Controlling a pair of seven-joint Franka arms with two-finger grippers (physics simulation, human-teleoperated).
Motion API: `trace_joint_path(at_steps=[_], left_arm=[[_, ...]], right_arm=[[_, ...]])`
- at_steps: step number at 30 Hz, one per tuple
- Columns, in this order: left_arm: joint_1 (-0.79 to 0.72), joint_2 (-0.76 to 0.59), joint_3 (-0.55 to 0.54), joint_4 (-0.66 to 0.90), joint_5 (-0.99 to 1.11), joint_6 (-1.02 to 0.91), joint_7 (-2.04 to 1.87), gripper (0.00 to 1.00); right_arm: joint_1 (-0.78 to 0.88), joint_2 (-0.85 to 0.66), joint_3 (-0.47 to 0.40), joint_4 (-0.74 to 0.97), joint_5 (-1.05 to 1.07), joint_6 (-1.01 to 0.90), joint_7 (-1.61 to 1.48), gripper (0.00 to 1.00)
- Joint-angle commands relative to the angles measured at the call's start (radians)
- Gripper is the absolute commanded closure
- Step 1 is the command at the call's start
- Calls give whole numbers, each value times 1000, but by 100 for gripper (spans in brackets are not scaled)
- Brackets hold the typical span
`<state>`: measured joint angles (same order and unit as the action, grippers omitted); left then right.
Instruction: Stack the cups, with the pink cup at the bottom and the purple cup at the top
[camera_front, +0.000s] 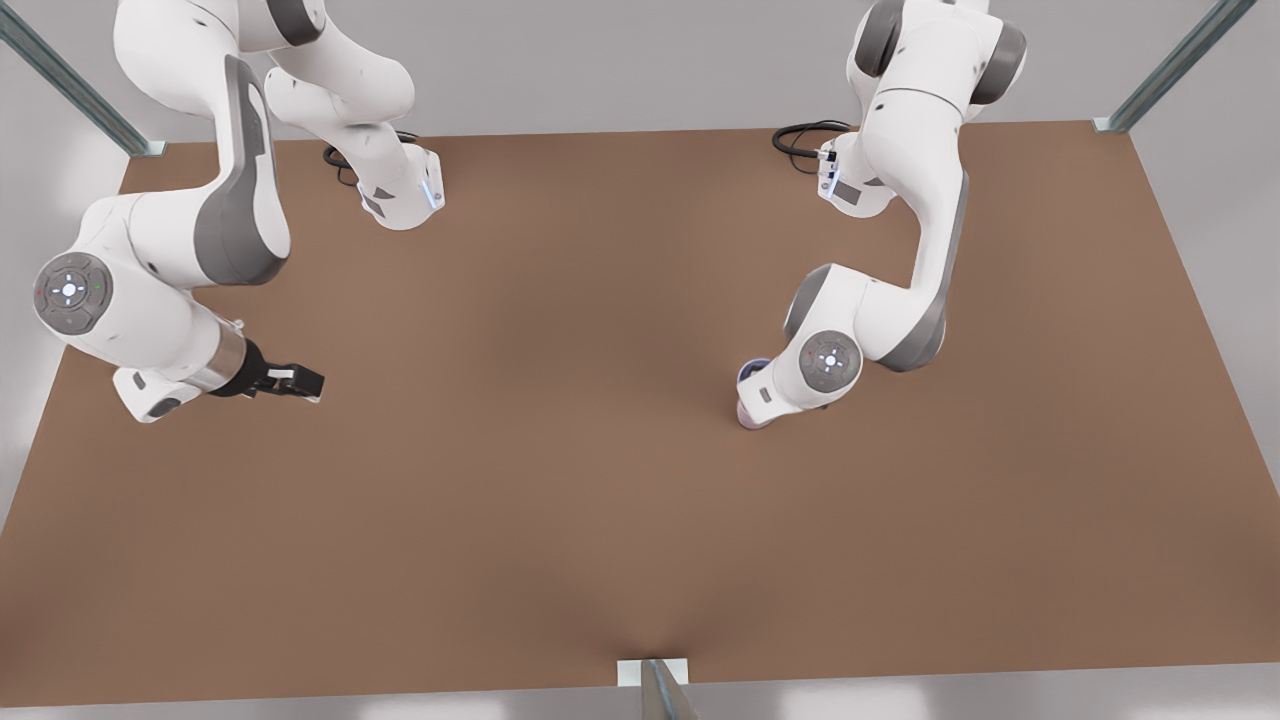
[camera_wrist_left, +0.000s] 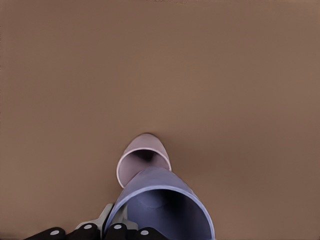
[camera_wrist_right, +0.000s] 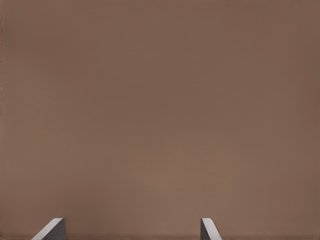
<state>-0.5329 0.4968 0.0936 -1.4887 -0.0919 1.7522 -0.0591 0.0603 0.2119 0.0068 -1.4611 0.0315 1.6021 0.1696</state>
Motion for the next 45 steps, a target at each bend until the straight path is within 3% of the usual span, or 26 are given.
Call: trace_joint_path(at_steps=[1,36,37,38,40,41,45], left_arm=[[5,-1,0,-8,3,59,-461,79],[24,26,-2,-105,4,139,-452,79],[30,26,-2,-107,4,139,-452,75],[31,28,-2,-111,4,141,-450,62],[33,28,-2,-114,4,142,-450,56],[36,26,-2,-120,4,148,-450,48],[37,26,-2,-122,4,148,-450,39]], right_arm=[[-1,0,1,2,1,1,1,0],[-2,3,7,4,1,13,-9,0],[-2,4,7,4,2,13,-10,0],[-2,11,7,8,4,13,-4,0],[-1,11,9,8,4,12,1,0],[-1,11,9,8,4,12,1,0],[1,9,10,8,4,2,1,0]])
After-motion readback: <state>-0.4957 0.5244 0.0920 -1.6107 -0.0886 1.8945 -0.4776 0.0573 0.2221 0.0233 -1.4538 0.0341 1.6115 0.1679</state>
